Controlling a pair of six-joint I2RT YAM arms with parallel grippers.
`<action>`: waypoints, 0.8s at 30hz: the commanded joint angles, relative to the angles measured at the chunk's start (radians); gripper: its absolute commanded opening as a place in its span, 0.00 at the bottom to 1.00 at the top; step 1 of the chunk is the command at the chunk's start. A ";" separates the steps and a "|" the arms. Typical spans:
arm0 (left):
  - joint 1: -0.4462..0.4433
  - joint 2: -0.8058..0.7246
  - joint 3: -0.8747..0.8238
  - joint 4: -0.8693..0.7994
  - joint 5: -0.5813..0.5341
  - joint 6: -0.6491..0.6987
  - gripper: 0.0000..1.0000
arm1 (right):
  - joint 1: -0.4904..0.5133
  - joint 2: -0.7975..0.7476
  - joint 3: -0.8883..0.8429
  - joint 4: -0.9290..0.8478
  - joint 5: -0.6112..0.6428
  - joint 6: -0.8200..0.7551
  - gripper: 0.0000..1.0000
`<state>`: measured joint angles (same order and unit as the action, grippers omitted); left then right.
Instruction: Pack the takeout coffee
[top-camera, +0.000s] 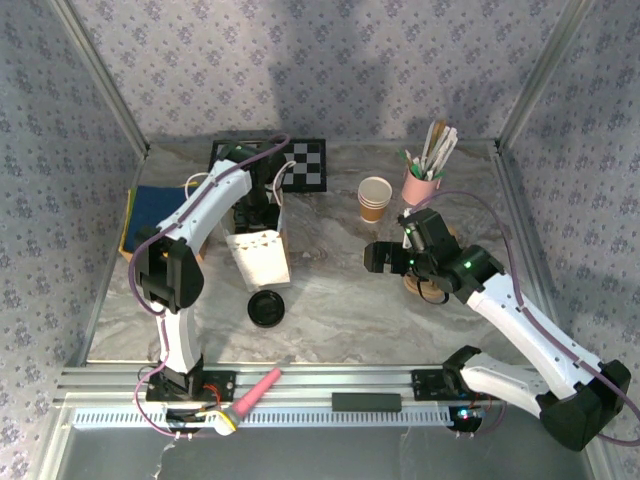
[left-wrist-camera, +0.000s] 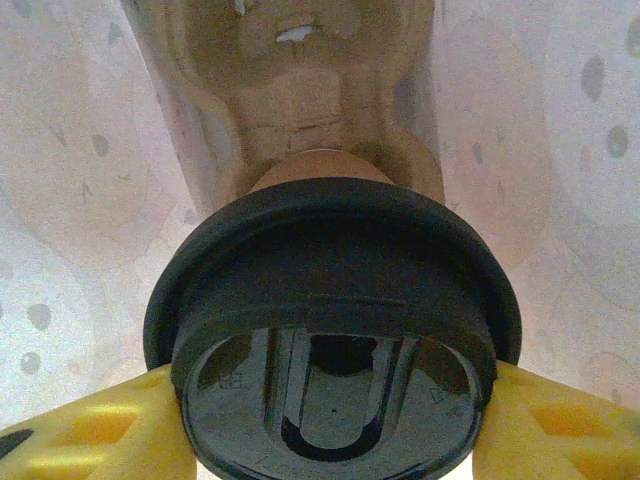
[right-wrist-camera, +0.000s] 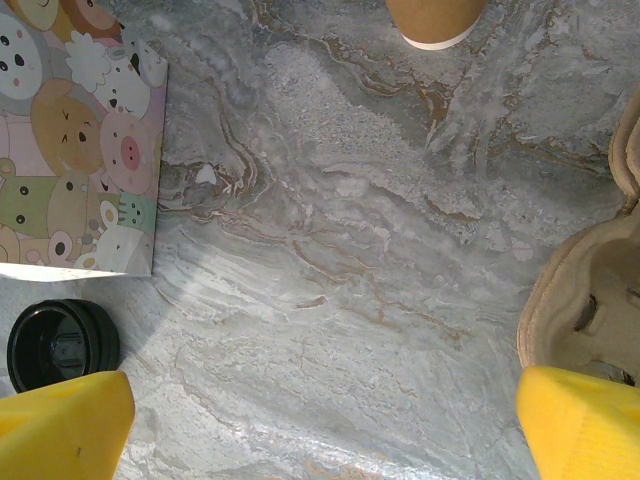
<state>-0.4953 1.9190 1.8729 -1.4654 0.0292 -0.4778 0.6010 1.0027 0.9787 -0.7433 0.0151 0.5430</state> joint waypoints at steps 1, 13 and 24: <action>0.006 -0.015 -0.009 -0.030 -0.015 0.018 0.56 | 0.005 0.004 0.022 -0.009 0.018 0.015 1.00; 0.006 -0.023 -0.023 -0.029 -0.019 0.016 0.56 | 0.006 0.004 0.020 -0.007 0.017 0.018 1.00; 0.007 -0.023 -0.026 -0.026 -0.014 0.017 0.56 | 0.006 -0.001 0.019 -0.009 0.019 0.020 1.00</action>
<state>-0.4953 1.9190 1.8568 -1.4651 0.0292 -0.4778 0.6010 1.0027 0.9787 -0.7433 0.0151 0.5507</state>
